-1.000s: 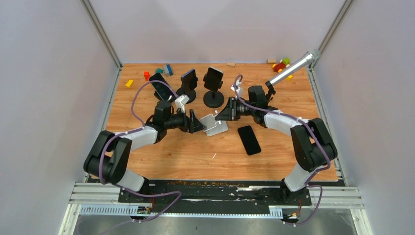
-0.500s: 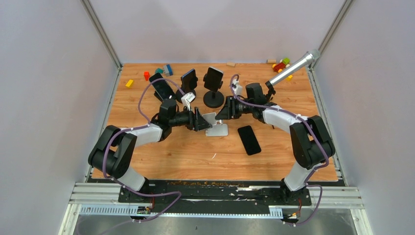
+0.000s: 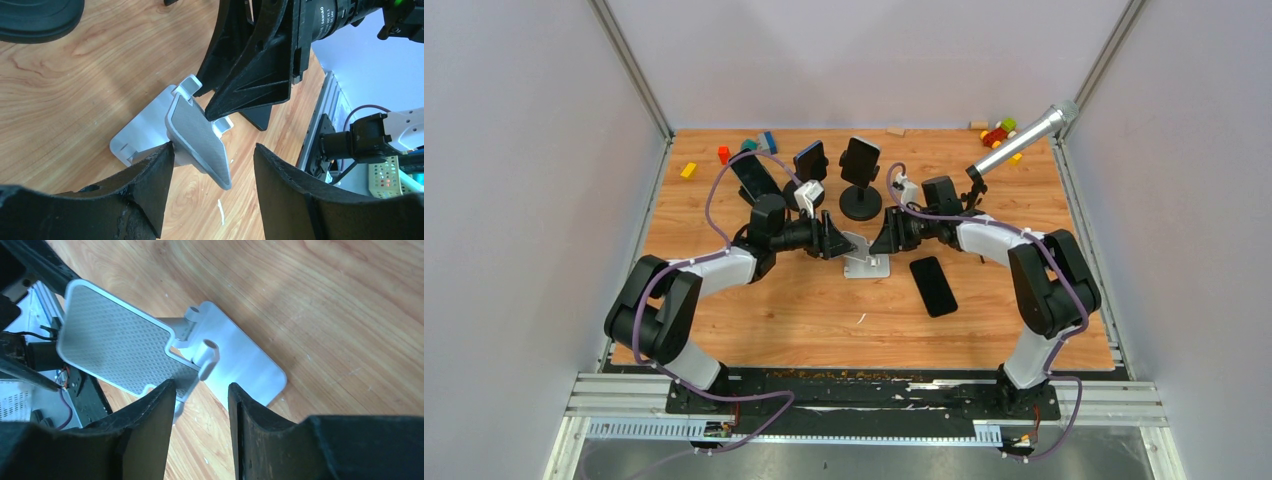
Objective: Place the phone on the phone stand
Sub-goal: Place the phone stand at the center of the board, then pick up the phone at the center of the board.
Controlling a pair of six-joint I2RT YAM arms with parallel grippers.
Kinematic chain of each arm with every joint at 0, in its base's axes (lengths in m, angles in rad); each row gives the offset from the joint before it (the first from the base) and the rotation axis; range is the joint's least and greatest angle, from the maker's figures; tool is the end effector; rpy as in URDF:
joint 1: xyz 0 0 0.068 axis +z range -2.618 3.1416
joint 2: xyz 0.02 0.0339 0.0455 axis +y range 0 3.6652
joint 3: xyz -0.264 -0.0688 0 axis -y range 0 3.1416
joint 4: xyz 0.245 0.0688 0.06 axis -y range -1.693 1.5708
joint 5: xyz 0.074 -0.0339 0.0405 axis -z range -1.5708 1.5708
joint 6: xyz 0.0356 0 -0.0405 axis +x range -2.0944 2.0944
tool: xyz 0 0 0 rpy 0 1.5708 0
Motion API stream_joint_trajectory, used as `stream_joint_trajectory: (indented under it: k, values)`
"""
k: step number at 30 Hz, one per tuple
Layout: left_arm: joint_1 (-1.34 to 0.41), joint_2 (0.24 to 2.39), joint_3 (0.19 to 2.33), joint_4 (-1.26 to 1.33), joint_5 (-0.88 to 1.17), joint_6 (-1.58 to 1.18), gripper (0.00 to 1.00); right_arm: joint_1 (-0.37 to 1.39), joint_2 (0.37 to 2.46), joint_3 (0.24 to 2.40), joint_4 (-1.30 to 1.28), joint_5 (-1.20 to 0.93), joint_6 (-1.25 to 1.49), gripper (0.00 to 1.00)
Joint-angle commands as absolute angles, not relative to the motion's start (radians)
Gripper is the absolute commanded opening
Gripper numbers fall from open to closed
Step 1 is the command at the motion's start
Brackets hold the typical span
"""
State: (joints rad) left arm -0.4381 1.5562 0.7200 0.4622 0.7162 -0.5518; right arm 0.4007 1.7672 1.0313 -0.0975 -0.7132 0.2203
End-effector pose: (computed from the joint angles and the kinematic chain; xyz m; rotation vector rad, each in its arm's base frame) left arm 0.2788 -0.1564 0.1990 0.4012 2.0533 -1.3241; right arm 0.3236 0.1624 0.1777 -0.5637 2.3738 1.1417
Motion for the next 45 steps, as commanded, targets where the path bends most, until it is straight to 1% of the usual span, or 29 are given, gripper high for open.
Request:
stream_joint_trajectory:
  k: [1, 7, 13, 18, 21, 23, 25, 27, 28, 29, 31, 35, 45]
  values:
    - [-0.444, 1.533, 0.758, 0.426, 0.690, -0.495, 0.67, 0.415, 1.802, 1.045, -0.167, -0.657, 0.153, 0.43]
    - [-0.445, 1.488, 0.760, 0.375, 0.659, -0.449, 0.67, 0.417, 1.773, 1.072, -0.200, -0.663, 0.119, 0.44]
    - [-0.445, 1.434, 0.783, 0.311, 0.635, -0.380, 0.71, 0.417, 1.646, 1.112, -0.278, -0.650, 0.008, 0.45]
    - [-0.445, 1.368, 0.809, 0.248, 0.632, -0.314, 0.75, 0.417, 1.556, 1.147, -0.388, -0.664, -0.143, 0.46]
    - [-0.445, 1.329, 0.841, 0.187, 0.626, -0.236, 0.79, 0.418, 1.519, 1.162, -0.496, -0.607, -0.234, 0.47]
    - [-0.445, 1.299, 0.861, 0.113, 0.620, -0.181, 0.81, 0.418, 1.490, 1.149, -0.565, -0.519, -0.299, 0.49]
    - [-0.444, 1.266, 0.873, 0.069, 0.608, -0.132, 0.83, 0.417, 1.471, 1.126, -0.634, -0.425, -0.344, 0.54]
    - [-0.445, 1.232, 0.876, 0.038, 0.589, -0.087, 0.86, 0.417, 1.453, 1.089, -0.669, -0.340, -0.363, 0.63]
    - [-0.445, 1.212, 0.875, 0.031, 0.573, -0.064, 0.87, 0.417, 1.443, 1.064, -0.678, -0.314, -0.369, 0.70]
    - [-0.445, 1.195, 0.875, 0.020, 0.564, -0.055, 0.89, 0.417, 1.431, 1.038, -0.681, -0.301, -0.373, 0.82]
    - [-0.445, 1.184, 0.876, 0.008, 0.547, -0.037, 0.90, 0.418, 1.412, 0.987, -0.682, -0.286, -0.373, 0.94]
    - [-0.445, 1.179, 0.878, 0.005, 0.540, -0.037, 0.92, 0.419, 1.411, 0.952, -0.677, -0.264, -0.368, 0.99]
    - [-0.445, 1.162, 0.858, 0.005, 0.532, -0.030, 0.93, 0.419, 1.527, 0.958, -0.659, -0.177, -0.335, 1.00]
